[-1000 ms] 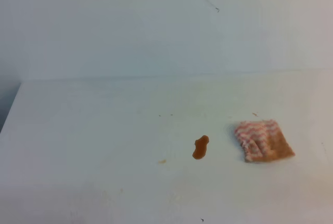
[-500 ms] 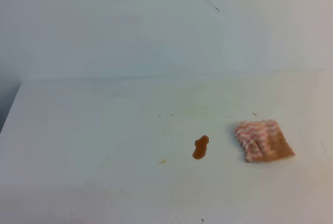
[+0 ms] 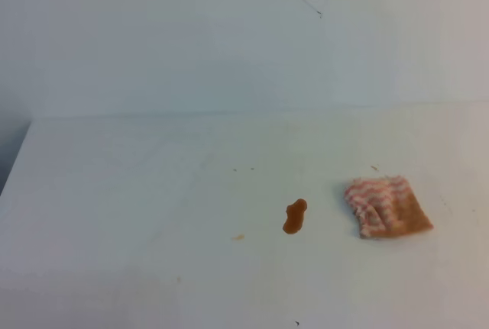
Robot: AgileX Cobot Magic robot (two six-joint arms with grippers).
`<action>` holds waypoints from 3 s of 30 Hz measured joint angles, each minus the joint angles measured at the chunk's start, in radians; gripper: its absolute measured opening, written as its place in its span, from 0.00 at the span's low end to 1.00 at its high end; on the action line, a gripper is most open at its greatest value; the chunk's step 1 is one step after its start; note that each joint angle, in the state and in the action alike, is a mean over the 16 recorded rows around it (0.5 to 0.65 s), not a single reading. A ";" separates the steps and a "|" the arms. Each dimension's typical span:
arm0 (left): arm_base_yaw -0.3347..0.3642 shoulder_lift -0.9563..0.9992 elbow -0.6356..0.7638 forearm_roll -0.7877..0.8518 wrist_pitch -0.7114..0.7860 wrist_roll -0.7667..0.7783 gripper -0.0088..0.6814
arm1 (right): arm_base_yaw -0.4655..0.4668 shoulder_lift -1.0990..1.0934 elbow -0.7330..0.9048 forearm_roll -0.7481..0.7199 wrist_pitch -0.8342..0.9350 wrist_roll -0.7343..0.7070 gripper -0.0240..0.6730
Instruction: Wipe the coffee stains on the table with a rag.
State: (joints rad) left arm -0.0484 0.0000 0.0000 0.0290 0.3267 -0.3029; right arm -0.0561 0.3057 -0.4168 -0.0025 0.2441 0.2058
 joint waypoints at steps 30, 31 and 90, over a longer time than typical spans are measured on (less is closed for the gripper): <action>0.000 0.000 0.003 0.000 0.000 0.000 0.01 | 0.222 1.192 -0.666 0.390 0.553 -0.579 0.50; 0.000 0.000 0.003 0.000 0.000 0.000 0.01 | 0.236 1.223 -0.685 0.365 0.545 -0.560 0.52; 0.000 0.000 0.000 0.000 0.001 0.000 0.01 | 0.639 1.724 -1.096 0.120 0.483 -0.434 0.04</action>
State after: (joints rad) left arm -0.0484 0.0000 0.0000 0.0290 0.3278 -0.3026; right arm 0.5825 2.0295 -1.5128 0.1172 0.7271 -0.2283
